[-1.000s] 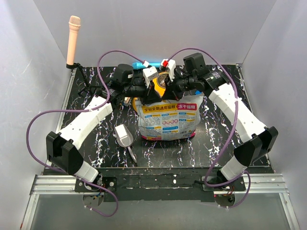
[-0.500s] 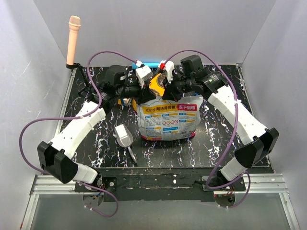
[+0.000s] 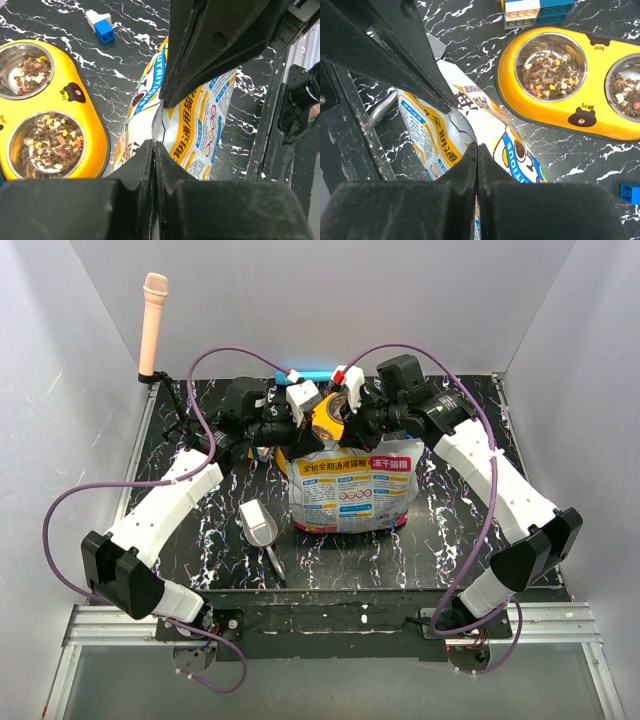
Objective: Serve the pet food
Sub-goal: Close the pet food bag at the center of the board.
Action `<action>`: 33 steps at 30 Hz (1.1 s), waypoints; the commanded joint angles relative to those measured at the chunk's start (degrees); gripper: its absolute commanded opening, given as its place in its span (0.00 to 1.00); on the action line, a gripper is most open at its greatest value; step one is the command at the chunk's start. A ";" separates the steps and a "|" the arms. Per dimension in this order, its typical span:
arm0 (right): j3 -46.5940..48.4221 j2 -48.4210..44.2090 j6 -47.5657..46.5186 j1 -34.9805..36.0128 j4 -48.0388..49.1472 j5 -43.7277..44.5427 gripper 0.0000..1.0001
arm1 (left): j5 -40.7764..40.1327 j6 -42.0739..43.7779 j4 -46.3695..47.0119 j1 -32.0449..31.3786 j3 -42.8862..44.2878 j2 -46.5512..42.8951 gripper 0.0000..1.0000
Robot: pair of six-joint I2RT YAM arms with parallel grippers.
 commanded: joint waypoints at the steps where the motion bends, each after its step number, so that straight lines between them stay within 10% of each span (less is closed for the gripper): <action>1: 1.16 -3.57 3.70 -0.97 5.07 13.62 0.01 | -6.81 -1.13 1.39 0.40 0.77 -1.26 0.00; 6: 1.60 -4.19 11.19 -0.53 5.60 26.85 0.01 | -13.85 -2.10 5.35 0.40 -1.87 -5.57 0.00; 33: -0.43 -2.97 2.23 -2.55 -0.63 -3.65 0.40 | -4.54 -3.16 5.35 0.40 -0.20 -6.46 0.00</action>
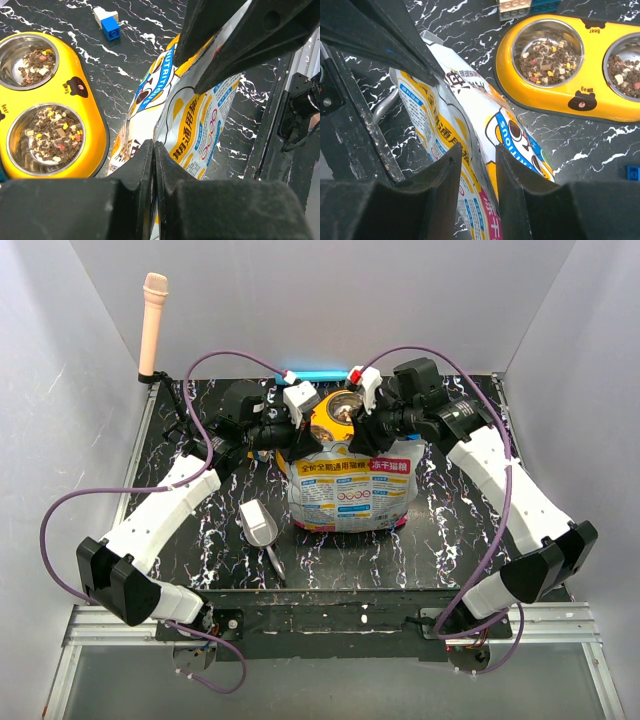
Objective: Serve the pet food
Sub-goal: Close the pet food bag at the center of the board.
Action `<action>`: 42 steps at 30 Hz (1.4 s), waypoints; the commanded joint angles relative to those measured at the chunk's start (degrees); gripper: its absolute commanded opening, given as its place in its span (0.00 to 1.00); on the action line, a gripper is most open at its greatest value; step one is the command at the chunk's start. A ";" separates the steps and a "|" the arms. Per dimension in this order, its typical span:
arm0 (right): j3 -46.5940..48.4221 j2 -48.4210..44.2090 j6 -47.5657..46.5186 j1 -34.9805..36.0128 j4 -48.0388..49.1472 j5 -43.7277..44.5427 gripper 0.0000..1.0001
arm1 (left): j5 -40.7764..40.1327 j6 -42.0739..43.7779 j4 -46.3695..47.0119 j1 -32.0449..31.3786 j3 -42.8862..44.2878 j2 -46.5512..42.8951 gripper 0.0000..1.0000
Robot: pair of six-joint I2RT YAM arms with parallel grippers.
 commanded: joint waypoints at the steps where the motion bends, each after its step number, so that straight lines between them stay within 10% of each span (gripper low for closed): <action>1: 4.97 2.41 -0.37 -0.19 -1.24 -4.09 0.40 | -0.06 0.19 3.74 1.28 1.74 -4.36 0.00; 11: 2.43 1.80 -2.66 -0.28 -1.77 -3.12 0.38 | 0.47 0.18 4.44 1.28 1.83 -5.23 0.00; 19: 1.29 0.40 -2.83 -0.28 -1.86 4.78 0.01 | -2.69 -1.04 5.67 1.28 0.52 -7.25 0.00; 26: -1.08 -2.50 -2.48 -1.41 -1.07 10.33 0.01 | -3.66 -0.70 5.32 1.28 -0.54 -8.66 0.00; 30: -3.19 -4.87 -2.48 -2.82 -0.80 9.89 0.25 | -3.05 -0.61 4.97 1.28 -0.54 -8.84 0.00; 34: -5.21 -6.10 -3.18 -3.18 -0.72 10.41 0.28 | -2.78 -0.78 5.14 1.28 -0.54 -9.01 0.00; 37: -5.83 -6.55 -3.71 -3.35 -0.72 10.50 0.05 | -2.87 -0.78 4.97 1.28 -0.54 -9.02 0.00; 42: -5.04 -5.75 -2.66 -3.35 -0.90 11.47 0.01 | -2.70 -1.04 5.05 1.28 -0.80 -8.93 0.00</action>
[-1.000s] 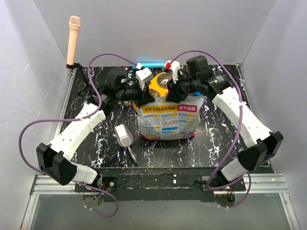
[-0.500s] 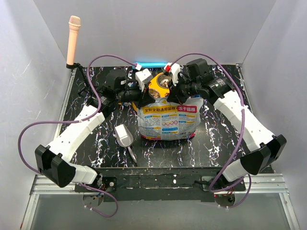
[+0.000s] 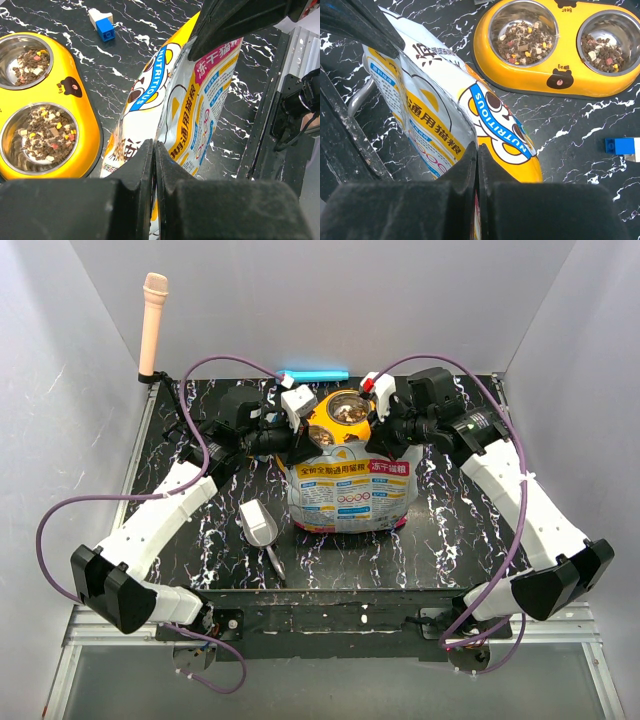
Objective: Serve the pet food
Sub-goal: Close the pet food bag at the center of the board.
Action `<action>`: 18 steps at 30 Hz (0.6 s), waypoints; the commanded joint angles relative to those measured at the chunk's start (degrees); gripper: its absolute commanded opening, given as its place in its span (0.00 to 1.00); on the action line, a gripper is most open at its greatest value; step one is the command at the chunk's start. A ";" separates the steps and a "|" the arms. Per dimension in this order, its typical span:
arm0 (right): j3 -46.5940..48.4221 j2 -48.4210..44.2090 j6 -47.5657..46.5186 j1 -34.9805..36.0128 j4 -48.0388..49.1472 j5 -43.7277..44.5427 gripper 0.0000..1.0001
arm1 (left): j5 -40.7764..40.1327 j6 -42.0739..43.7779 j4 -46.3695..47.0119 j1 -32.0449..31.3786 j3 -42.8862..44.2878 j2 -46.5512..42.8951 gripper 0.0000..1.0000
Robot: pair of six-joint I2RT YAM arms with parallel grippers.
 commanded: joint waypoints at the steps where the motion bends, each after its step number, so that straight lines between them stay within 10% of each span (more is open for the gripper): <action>1: -0.21 -0.75 -0.49 -1.52 -0.04 6.73 0.01 | -2.46 0.13 4.59 1.74 1.34 -6.07 0.00; 4: -0.04 -1.89 0.30 -1.78 0.40 5.15 0.01 | -2.54 0.13 4.51 1.74 1.25 -5.89 0.00; 8: -0.38 -2.51 1.00 -1.69 -0.21 4.35 0.49 | -2.02 0.22 4.33 1.74 1.16 -5.80 0.00; 18: 0.31 -2.51 1.53 -1.69 -0.12 4.45 0.63 | 0.27 -0.22 4.33 1.74 1.86 -4.92 0.34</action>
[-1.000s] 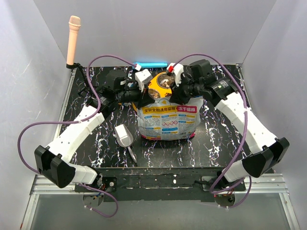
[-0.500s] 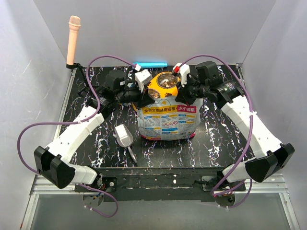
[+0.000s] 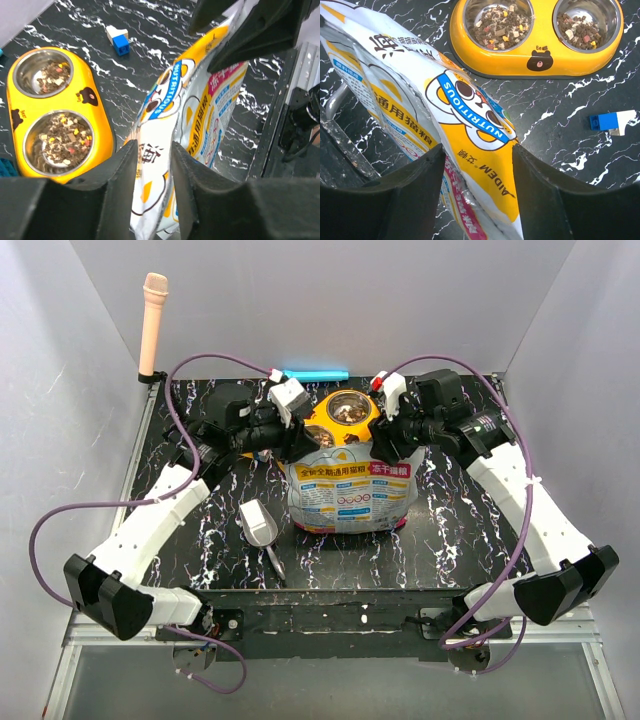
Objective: Serve the pet food
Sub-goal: Close the pet food bag at the center of the board, then reset both arms
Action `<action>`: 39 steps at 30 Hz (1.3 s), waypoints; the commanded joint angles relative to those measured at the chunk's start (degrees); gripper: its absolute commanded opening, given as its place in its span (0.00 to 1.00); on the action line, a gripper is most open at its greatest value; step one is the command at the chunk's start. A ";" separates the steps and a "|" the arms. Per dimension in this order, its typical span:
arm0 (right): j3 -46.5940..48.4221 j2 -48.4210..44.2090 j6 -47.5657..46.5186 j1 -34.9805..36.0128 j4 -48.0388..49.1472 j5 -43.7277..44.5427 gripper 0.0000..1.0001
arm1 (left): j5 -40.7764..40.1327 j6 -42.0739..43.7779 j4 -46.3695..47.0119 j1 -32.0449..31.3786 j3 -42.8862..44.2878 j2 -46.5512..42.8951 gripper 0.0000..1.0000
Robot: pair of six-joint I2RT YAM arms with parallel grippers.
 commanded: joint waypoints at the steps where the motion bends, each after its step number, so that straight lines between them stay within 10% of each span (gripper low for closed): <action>1: 2.06 -0.78 0.74 -0.10 0.20 -0.41 0.64 | 0.55 0.13 2.87 0.77 2.19 -3.48 0.36; 29: 2.41 -5.88 4.35 4.39 -5.77 -2.62 0.79 | -0.84 -5.31 5.85 0.77 5.01 -5.15 0.47; 39: 21.29 -2.28 19.10 4.39 -16.66 19.59 0.84 | -22.19 -22.17 7.63 0.77 8.07 -8.23 0.73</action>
